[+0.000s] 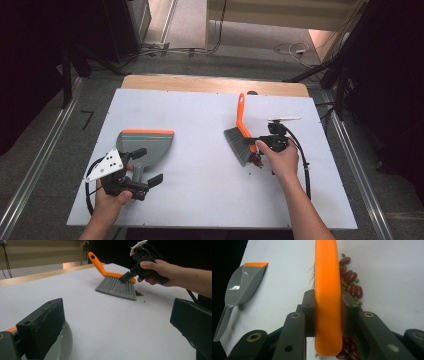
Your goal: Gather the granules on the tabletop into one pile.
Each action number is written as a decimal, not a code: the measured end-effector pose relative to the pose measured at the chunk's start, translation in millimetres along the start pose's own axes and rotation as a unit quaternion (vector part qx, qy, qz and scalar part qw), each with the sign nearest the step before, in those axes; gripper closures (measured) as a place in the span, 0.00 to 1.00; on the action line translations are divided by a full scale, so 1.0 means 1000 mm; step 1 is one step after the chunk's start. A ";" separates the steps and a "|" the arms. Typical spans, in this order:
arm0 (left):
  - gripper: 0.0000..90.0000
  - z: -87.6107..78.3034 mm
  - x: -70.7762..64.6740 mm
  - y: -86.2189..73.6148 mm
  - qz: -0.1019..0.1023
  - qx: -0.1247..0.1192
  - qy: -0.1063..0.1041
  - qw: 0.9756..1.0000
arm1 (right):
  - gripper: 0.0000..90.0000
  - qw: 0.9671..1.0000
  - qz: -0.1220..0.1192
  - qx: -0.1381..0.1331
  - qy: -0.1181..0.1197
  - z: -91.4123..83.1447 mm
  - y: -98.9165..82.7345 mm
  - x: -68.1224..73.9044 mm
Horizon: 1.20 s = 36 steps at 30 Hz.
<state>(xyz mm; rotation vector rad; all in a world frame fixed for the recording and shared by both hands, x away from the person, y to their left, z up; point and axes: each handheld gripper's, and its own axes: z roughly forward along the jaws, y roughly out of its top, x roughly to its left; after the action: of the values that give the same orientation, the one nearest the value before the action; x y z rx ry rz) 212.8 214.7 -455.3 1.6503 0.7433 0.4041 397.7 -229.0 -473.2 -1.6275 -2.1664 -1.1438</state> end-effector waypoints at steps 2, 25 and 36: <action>0.00 0.000 0.000 0.000 0.000 0.000 0.001 1.000 | 0.76 1.000 0.006 -0.003 0.000 -0.003 -0.004 -0.003; 0.00 0.000 0.000 0.000 -0.002 -0.001 0.003 1.000 | 0.76 0.980 -0.166 0.108 0.033 -0.051 -0.004 0.010; 0.00 0.003 -0.002 0.000 0.001 0.004 0.002 1.000 | 0.76 0.945 -0.249 0.177 0.114 -0.034 -0.015 -0.003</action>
<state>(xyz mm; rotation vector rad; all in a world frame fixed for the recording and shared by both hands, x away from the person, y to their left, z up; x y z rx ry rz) 213.1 211.0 -455.5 1.6578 0.7477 0.4057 376.4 -255.6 -458.7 -0.7814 -2.5081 -0.9159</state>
